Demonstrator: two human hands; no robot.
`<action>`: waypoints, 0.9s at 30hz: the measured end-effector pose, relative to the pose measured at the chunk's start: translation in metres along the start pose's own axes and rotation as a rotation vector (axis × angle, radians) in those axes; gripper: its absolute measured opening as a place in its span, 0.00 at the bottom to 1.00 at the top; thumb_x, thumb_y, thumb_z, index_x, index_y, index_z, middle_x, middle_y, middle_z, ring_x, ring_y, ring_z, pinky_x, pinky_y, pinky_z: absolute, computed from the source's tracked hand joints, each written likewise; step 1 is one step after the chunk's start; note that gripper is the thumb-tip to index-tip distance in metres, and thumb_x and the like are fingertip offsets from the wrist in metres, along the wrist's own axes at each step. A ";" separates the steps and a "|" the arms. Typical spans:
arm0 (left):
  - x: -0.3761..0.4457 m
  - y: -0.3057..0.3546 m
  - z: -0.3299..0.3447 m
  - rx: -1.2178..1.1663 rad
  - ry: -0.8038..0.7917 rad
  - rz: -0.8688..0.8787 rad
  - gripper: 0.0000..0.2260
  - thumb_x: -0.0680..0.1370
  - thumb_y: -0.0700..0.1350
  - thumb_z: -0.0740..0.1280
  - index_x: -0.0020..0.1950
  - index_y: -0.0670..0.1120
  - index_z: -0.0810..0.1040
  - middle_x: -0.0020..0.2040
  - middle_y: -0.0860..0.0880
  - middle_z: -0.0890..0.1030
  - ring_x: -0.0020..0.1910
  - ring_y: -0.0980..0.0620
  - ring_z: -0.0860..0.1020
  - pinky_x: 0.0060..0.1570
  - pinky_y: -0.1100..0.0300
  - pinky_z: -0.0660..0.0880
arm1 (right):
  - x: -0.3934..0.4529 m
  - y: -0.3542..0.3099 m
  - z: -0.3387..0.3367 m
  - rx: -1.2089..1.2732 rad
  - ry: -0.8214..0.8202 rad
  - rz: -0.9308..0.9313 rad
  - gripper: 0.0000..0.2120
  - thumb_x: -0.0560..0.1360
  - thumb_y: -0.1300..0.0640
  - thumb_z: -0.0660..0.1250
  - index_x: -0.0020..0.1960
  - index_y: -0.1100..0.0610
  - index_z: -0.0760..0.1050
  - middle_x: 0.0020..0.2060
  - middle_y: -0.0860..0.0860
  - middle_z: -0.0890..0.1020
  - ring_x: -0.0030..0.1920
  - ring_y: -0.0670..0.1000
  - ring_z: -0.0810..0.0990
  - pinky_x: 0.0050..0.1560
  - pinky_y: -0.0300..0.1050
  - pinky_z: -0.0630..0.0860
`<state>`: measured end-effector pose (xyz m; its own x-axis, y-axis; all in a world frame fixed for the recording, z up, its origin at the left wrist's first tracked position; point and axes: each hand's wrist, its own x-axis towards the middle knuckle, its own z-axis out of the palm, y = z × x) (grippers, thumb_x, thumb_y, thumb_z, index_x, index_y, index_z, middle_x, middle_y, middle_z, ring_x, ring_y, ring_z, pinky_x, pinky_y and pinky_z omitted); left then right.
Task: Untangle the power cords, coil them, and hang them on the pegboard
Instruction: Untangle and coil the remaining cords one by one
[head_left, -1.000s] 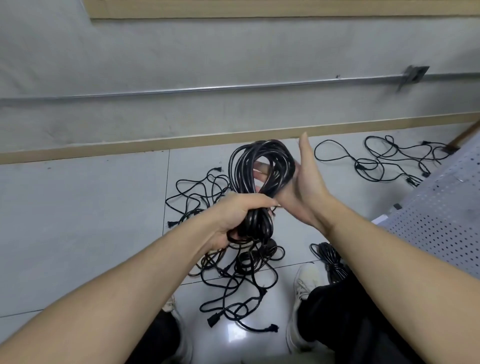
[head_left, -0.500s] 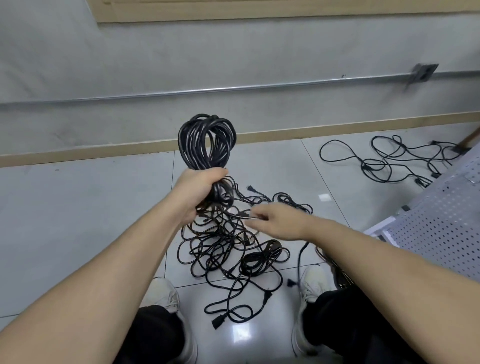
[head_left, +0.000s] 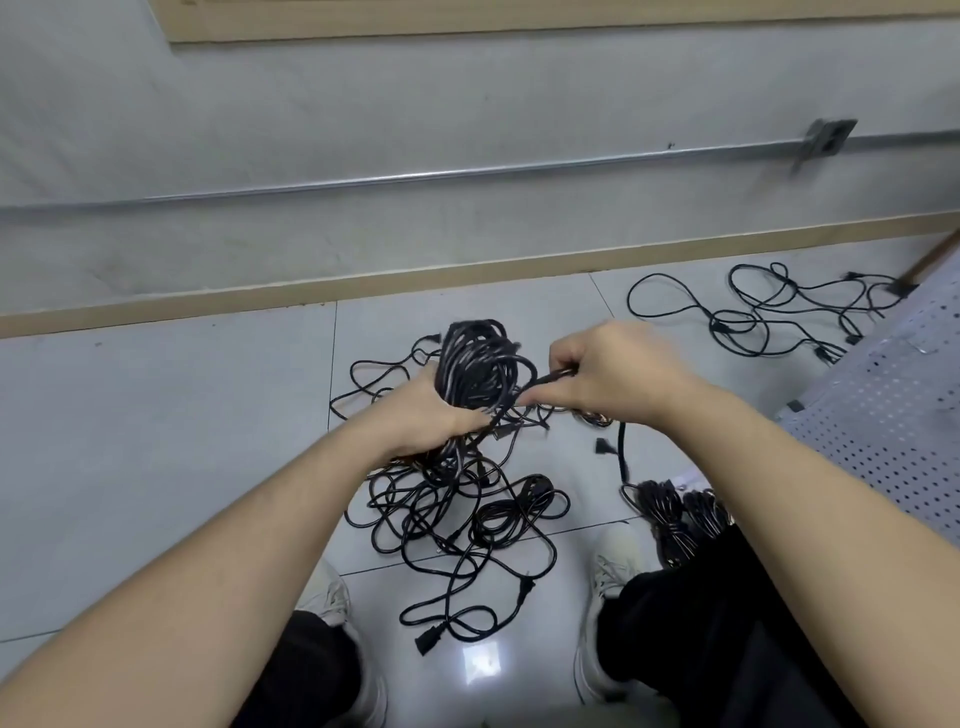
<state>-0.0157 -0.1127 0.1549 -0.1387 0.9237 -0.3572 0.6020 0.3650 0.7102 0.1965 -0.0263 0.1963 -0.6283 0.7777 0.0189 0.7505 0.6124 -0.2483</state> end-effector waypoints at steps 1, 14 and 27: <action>0.001 -0.002 0.003 0.024 -0.020 0.022 0.28 0.69 0.65 0.75 0.65 0.59 0.75 0.56 0.58 0.83 0.58 0.55 0.81 0.64 0.52 0.76 | -0.001 0.002 -0.002 0.003 0.005 -0.016 0.25 0.69 0.29 0.71 0.38 0.51 0.76 0.30 0.48 0.81 0.38 0.49 0.79 0.41 0.45 0.75; -0.022 0.019 0.013 -0.023 -0.191 0.068 0.41 0.63 0.86 0.53 0.59 0.61 0.83 0.56 0.58 0.85 0.58 0.57 0.81 0.70 0.50 0.71 | 0.002 0.026 -0.009 0.484 0.237 -0.097 0.24 0.58 0.24 0.71 0.37 0.44 0.78 0.26 0.44 0.73 0.29 0.46 0.68 0.35 0.46 0.66; -0.025 0.025 0.025 0.530 -0.306 0.459 0.14 0.70 0.56 0.75 0.45 0.50 0.75 0.37 0.52 0.81 0.37 0.52 0.79 0.40 0.52 0.78 | 0.025 0.004 0.020 0.801 -0.031 -0.116 0.20 0.54 0.40 0.81 0.30 0.52 0.76 0.26 0.44 0.74 0.29 0.44 0.68 0.32 0.38 0.65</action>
<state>0.0225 -0.1289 0.1667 0.3937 0.8676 -0.3037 0.8544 -0.2235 0.4691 0.1803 -0.0072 0.1765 -0.7072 0.7042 0.0630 0.3133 0.3921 -0.8649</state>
